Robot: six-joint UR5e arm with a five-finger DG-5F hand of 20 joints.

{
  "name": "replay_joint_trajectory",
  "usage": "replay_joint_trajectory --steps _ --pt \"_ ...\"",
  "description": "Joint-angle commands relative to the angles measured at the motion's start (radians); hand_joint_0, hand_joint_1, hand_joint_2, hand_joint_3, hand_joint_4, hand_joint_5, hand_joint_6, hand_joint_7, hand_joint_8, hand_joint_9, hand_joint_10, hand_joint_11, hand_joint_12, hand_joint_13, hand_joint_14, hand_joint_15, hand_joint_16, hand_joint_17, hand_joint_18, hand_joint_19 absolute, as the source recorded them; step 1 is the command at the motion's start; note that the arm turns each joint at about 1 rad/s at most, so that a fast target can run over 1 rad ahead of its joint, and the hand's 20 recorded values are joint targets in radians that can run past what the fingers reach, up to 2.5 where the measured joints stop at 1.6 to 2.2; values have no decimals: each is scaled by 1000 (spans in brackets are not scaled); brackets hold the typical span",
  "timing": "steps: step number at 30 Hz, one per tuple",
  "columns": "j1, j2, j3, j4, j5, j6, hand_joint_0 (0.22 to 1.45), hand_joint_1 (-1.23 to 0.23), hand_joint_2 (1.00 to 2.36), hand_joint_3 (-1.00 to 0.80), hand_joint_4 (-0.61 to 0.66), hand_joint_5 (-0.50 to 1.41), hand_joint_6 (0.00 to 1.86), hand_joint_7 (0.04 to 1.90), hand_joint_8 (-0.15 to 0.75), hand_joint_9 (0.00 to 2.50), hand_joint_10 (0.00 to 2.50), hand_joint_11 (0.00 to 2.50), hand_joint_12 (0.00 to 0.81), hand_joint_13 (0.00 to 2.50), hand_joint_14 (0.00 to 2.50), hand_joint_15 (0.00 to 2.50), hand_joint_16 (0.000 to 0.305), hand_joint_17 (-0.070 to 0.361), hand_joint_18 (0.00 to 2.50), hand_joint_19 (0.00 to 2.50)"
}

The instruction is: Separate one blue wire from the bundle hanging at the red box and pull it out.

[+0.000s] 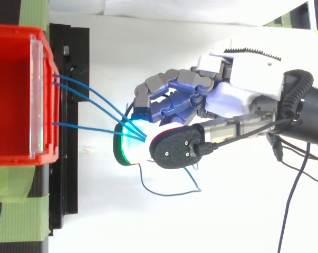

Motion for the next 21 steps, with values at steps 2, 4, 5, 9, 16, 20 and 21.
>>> replay_joint_trajectory --steps 2,4,5,9,16,20,21 --pt "0 0 0 -12 0 1 630 -659 1027 -134 219 -206 844 1038 334 680 16 899 348 1101 156 1594 55 124 743 888" --pt "0 0 0 -12 0 1 629 -660 1027 -131 215 -206 844 1032 331 681 15 903 355 1097 163 1602 55 125 745 887" --pt "0 0 0 -12 0 1 629 -660 1027 -132 218 -206 844 1032 333 682 16 901 358 1089 181 1601 56 125 745 886" --pt "0 0 0 -12 0 1 630 -662 1027 -140 218 -206 843 1035 331 690 13 896 346 1082 186 1596 56 125 748 895" --pt "0 0 0 -12 2 2 632 -663 1026 -146 219 -205 841 1040 335 700 15 909 348 1093 97 1609 56 125 750 883" --pt "0 0 0 -12 2 4 632 -665 1026 -142 217 -205 840 1035 333 722 15 937 345 1100 294 1558 55 124 764 898" --pt "0 1 0 -12 2 4 633 -664 1026 -145 220 -205 840 1035 337 738 16 952 344 1094 375 1535 55 124 777 914"
